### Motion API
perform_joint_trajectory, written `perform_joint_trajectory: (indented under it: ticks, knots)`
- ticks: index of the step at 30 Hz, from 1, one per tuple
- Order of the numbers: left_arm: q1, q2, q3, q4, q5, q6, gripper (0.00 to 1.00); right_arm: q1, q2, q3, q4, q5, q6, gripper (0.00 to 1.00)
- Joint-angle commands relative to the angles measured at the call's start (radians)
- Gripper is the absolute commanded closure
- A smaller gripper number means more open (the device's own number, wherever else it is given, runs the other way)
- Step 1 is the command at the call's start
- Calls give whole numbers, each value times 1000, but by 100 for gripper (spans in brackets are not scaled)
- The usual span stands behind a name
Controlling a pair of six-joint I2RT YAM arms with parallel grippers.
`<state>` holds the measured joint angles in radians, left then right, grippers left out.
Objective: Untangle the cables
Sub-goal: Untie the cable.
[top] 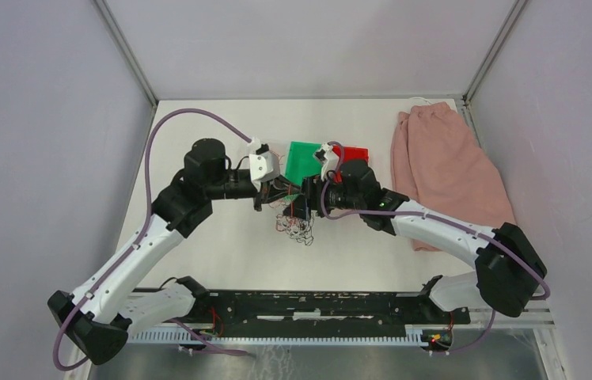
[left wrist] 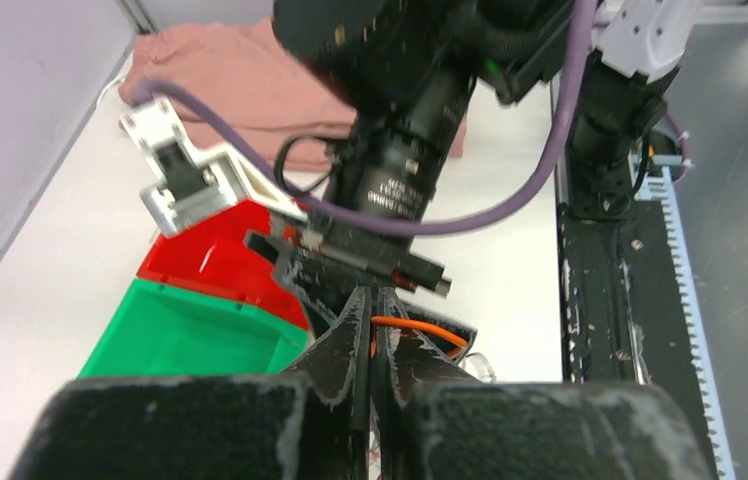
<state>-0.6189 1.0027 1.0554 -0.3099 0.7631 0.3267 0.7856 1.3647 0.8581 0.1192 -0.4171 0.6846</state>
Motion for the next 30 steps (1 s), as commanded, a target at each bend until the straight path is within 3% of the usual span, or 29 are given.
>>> perform_joint_trajectory:
  ticks: [1, 18, 30]
  knots:
    - [-10, 14, 117, 45, 74, -87, 97, 1, 17, -38, 35, 68, -35, 20]
    - [-21, 109, 449, 46, 99, -162, 97, 1, 51, -174, -17, 219, -114, 19]
    - [-20, 127, 591, 75, -35, 16, 97, 1, 28, -207, -46, 267, -123, 19]
